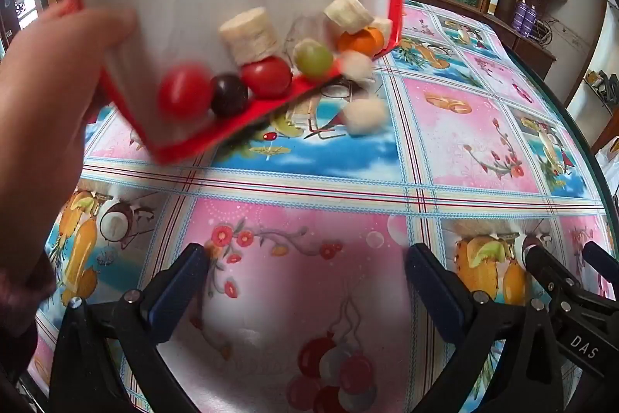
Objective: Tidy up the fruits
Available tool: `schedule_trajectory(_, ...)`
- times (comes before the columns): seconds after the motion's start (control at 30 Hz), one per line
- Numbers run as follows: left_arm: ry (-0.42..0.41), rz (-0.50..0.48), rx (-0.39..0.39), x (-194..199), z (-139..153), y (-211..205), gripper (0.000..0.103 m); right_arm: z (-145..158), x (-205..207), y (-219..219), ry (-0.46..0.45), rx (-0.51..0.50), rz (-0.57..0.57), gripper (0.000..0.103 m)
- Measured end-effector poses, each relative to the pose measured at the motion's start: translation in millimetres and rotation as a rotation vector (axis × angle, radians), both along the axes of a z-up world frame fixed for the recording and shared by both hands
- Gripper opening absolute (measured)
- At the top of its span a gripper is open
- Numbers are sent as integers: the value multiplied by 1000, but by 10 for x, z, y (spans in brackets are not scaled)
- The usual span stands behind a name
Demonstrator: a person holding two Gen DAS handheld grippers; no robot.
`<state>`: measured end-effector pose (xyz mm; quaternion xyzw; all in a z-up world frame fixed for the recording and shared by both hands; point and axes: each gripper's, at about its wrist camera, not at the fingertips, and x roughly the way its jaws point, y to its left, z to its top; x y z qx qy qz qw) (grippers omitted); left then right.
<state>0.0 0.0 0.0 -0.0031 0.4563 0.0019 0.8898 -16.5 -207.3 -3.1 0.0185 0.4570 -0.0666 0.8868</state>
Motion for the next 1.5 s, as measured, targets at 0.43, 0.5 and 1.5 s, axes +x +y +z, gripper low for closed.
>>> schedule_trajectory(0.43,0,0,0,-3,7,18,103,-2,1,-2,-1,0,0,103)
schedule_trajectory(0.5,-1,0,0,-4,8,16,103,-3,1,-1,-1,0,0,103)
schedule_trajectory(1.5,52,-6,-26,-24,63,145,103,44,39,144,128,21,85,103)
